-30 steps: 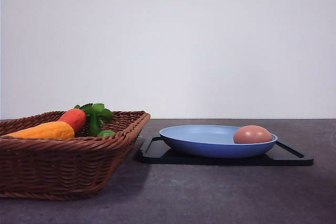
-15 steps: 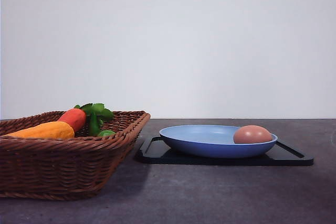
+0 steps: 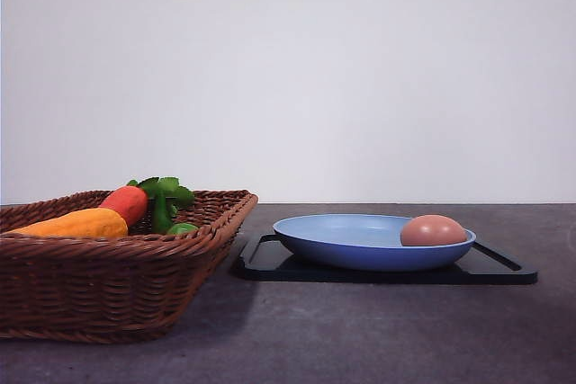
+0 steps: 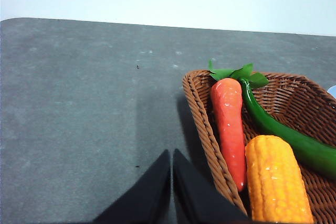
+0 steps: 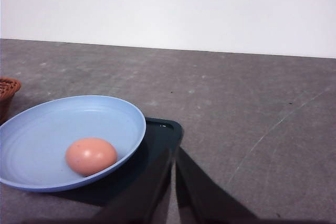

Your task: Transfer egg from basket to plate and serve

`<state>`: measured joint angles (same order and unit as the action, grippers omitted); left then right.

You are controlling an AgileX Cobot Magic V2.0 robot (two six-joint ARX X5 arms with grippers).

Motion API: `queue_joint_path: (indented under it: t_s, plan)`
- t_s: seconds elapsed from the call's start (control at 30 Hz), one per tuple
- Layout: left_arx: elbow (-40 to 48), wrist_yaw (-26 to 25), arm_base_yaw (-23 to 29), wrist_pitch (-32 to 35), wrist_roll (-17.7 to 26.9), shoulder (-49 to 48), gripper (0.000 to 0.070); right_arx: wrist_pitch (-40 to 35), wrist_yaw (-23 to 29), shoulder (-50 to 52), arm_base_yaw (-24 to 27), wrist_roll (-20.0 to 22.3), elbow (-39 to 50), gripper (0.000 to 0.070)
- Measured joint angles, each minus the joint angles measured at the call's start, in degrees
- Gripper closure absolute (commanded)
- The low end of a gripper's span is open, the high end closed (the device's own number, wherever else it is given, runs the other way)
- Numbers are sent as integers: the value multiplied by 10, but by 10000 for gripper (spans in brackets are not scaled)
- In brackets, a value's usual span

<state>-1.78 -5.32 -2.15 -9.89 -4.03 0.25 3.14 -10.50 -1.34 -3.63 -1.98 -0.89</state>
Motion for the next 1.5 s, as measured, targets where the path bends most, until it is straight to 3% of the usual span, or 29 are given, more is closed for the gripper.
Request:
queue_joint_path:
  t_s: [1.5]
  plan:
    - [0,0,0,0,0,0,700,0,0,0,0,0,0,700]
